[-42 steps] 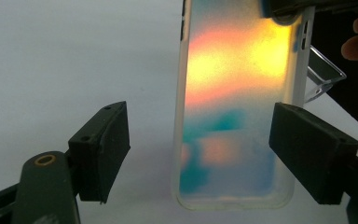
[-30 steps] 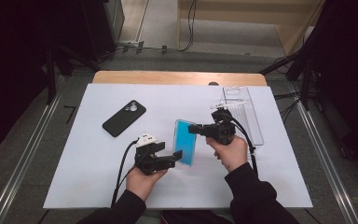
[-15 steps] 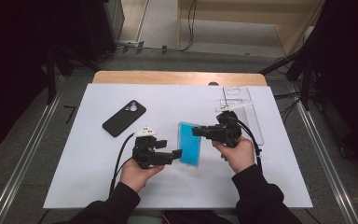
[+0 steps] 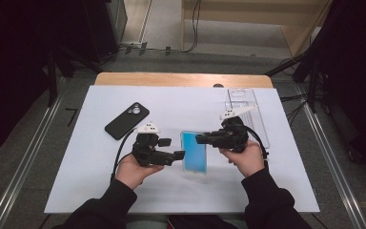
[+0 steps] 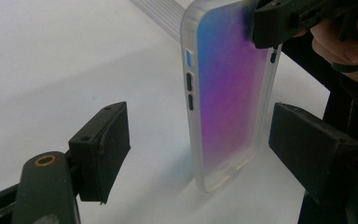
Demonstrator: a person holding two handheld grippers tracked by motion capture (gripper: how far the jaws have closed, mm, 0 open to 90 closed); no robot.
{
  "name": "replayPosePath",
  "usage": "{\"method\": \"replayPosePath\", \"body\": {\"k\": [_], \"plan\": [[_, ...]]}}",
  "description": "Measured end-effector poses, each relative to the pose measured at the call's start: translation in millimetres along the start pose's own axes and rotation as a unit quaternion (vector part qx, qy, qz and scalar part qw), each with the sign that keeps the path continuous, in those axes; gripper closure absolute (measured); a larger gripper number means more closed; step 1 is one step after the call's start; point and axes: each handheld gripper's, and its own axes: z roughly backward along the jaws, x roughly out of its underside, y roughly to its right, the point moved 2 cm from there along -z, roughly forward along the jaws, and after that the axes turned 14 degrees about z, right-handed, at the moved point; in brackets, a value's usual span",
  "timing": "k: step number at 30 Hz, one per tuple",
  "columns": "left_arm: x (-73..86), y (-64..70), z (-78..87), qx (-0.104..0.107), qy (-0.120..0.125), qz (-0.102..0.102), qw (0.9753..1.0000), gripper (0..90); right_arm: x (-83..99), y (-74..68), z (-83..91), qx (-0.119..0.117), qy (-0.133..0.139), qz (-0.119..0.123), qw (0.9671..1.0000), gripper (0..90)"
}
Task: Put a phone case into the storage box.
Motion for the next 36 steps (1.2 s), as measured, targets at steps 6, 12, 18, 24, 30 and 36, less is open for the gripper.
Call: {"method": "replayPosePath", "body": {"k": [6, 12, 18, 24, 30, 36], "plan": [[-2.8, 3.3, 3.5, 0.010, -0.011, -0.031, 0.9994, 20.9, -1.5, -3.3, 1.5, -0.026, 0.001, 0.026, 0.9993, 77.5], [-4.5, 5.5, 4.6, 0.024, -0.034, -0.023, 0.9989, 21.0, -2.9, -6.6, 2.9, -0.044, 0.003, 0.042, 0.9981, 77.6], [-6.4, 8.5, 7.1, 0.036, -0.041, -0.030, 0.9981, 21.4, -3.6, -8.5, 2.7, -0.063, 0.008, 0.050, 0.9967, 77.5], [-8.2, 12.3, 11.9, 0.050, -0.041, -0.039, 0.9972, 31.8, -3.4, -10.7, 0.2, -0.079, 0.005, 0.057, 0.9952, 77.4], [-9.8, 17.1, 14.4, 0.051, -0.041, -0.064, 0.9958, 38.9, -2.9, -12.9, -2.4, -0.093, 0.001, 0.075, 0.9929, 77.5], [-11.3, 15.6, 15.3, 0.060, -0.063, -0.068, 0.9938, 47.0, -4.2, -16.2, -2.4, -0.112, 0.009, 0.083, 0.9902, 77.5]]}}
